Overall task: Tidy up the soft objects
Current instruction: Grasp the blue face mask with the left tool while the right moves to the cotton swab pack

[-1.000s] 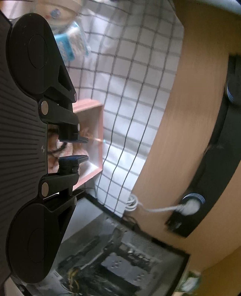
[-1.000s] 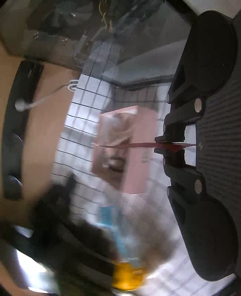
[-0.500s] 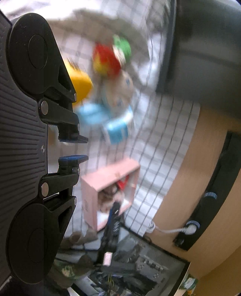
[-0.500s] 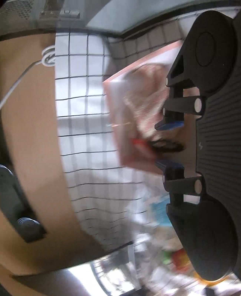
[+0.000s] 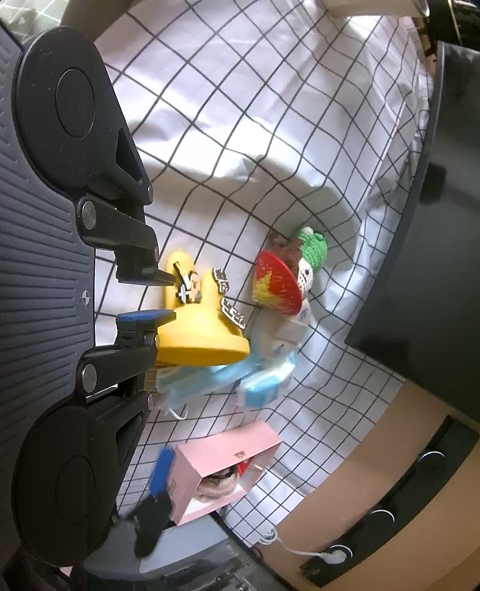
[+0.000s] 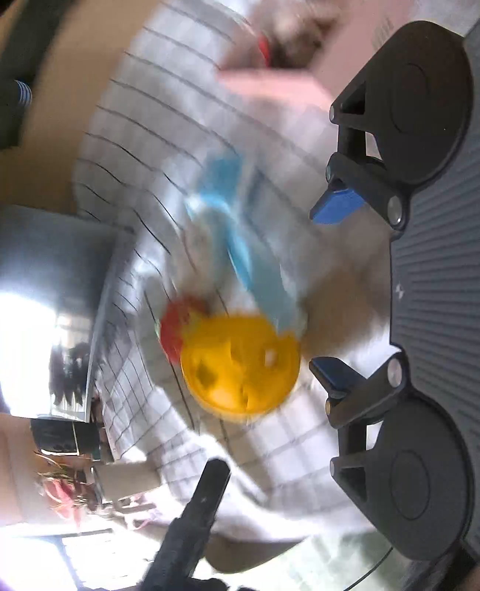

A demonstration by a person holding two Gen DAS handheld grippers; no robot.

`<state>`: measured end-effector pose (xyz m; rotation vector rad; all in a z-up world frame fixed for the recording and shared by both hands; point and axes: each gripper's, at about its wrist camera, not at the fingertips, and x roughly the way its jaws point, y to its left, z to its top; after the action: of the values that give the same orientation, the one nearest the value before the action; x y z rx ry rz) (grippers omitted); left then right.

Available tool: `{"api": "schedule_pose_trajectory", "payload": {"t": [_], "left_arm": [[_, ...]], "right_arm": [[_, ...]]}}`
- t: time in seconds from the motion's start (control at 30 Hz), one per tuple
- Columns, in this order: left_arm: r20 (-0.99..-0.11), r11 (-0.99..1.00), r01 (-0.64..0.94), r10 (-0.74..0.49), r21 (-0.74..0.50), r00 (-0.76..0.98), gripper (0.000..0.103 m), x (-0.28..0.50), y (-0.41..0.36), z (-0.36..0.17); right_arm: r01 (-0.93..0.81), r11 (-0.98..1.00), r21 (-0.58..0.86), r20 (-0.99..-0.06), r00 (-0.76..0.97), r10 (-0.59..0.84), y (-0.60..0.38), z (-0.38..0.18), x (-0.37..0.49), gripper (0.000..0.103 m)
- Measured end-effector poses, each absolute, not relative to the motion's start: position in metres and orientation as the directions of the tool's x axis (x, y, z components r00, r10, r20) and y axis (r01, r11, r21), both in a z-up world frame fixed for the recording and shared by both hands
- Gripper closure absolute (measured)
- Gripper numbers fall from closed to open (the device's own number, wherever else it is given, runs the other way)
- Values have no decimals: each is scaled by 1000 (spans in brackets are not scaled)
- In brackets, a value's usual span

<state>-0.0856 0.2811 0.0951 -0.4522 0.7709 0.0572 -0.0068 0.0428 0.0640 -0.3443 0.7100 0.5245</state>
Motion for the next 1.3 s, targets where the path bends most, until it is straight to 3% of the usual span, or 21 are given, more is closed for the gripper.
{"api": "schedule_pose_trajectory", "payload": {"t": [0.1, 0.23, 0.33, 0.47, 0.6, 0.83, 1.0, 1.3], "left_arm": [[-656, 904, -182, -132, -388, 743, 88, -88, 283, 106], [-621, 914, -107, -176, -391, 764, 88, -71, 277, 126], [-606, 912, -38, -239, -408, 758, 88, -44, 267, 140], [-652, 895, -50, -283, -443, 704, 88, 23, 245, 143], [-735, 875, -151, -280, -461, 618, 88, 75, 227, 111], [-843, 875, -296, -199, -382, 499, 87, 118, 213, 55], [-850, 869, -304, -215, -391, 480, 75, 128, 197, 42], [-864, 910, -312, -90, -274, 496, 79, 141, 180, 42]], "right_arm": [[-475, 876, -83, -688, 663, 294, 64, 57, 5, 23], [-430, 864, -261, -681, 717, 151, 89, 35, 15, 23], [-403, 879, -255, -688, 714, 128, 74, 36, 10, 23], [-337, 883, -325, -666, 745, 39, 48, 38, -6, 23], [-286, 874, -393, -625, 780, -26, 24, 44, -31, 23], [-216, 920, -326, -609, 793, -30, -26, 57, -61, 23], [-232, 925, -302, -597, 803, 6, -40, 59, -67, 23], [-397, 886, -240, -617, 767, 177, -24, 65, -61, 23]]}}
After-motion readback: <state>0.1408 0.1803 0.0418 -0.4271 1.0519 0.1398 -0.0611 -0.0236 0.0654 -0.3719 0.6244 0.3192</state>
